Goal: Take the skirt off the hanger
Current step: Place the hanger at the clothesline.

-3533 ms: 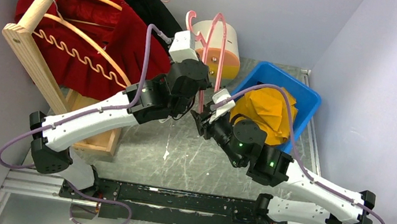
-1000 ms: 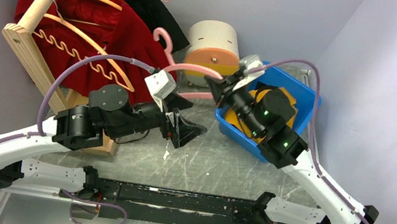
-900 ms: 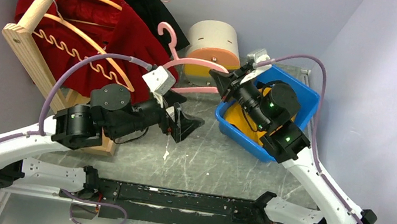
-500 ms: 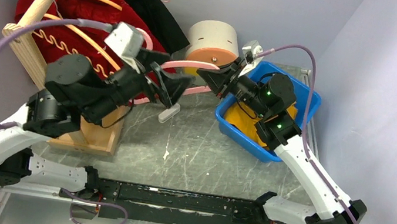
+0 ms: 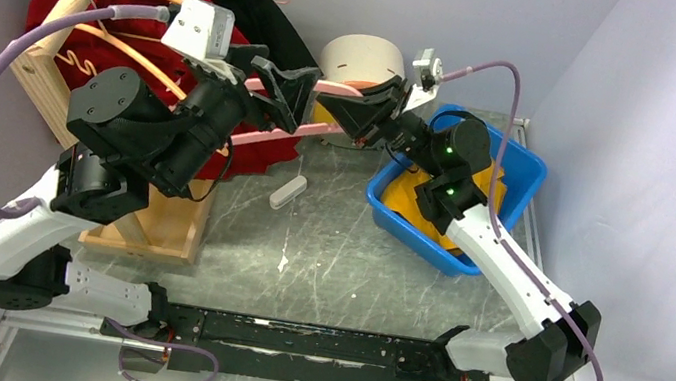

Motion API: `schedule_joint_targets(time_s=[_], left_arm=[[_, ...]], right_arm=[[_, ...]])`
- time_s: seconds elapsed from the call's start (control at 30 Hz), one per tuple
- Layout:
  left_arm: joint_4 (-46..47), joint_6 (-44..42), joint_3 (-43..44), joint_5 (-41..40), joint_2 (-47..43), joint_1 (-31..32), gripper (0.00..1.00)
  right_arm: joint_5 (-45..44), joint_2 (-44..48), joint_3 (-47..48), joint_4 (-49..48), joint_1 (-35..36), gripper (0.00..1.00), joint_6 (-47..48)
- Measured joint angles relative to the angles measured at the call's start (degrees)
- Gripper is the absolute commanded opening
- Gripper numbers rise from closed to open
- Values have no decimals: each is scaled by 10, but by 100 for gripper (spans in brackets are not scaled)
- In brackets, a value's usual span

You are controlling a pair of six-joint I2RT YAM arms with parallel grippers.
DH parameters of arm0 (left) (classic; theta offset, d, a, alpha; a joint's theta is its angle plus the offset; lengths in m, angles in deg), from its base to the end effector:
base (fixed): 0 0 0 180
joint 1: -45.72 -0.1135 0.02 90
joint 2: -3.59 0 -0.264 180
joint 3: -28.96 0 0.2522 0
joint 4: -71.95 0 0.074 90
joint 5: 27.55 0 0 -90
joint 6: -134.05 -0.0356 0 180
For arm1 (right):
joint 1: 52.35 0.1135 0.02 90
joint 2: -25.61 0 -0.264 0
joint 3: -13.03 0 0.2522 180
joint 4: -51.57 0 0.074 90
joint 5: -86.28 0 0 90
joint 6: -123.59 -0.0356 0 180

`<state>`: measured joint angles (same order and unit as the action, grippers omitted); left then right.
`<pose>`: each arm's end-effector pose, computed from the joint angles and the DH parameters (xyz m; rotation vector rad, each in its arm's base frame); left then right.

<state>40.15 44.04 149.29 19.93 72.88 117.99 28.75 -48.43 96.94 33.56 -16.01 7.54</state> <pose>0.0777 -0.1640 0.5896 0.1745 1.3397 -0.6114 0.2205 0.1860 0.4592 -0.6483 1.0812 1.2587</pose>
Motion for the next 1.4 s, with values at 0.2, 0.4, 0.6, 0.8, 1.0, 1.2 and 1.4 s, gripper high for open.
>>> schedule_joint_targets(time_s=[0.2, 0.4, 0.6, 0.8, 1.0, 1.2, 1.4], left_arm=[[29, -18, 14, -34, 13, 0, 83], [45, -20, 24, -45, 39, 0, 80], [69, -45, 25, -64, 57, 0, 80], [123, -87, 7, -99, 40, 0, 80], [147, -109, -11, -124, 25, 0, 79], [150, -111, -20, -133, 17, 0, 78], [150, -111, -31, -138, 10, 0, 78]], right_arm=[[-26, -27, 13, -97, 10, 0, -17], [-66, -90, 59, -168, 49, 0, -19], [-105, -148, 100, -194, 90, 0, -11], [-128, -199, 147, -207, 119, 0, -8], [-158, -238, 181, -202, 150, 0, 1], [-177, -259, 184, -196, 175, 0, 13], [-185, -264, 184, -185, 175, 0, 12]])
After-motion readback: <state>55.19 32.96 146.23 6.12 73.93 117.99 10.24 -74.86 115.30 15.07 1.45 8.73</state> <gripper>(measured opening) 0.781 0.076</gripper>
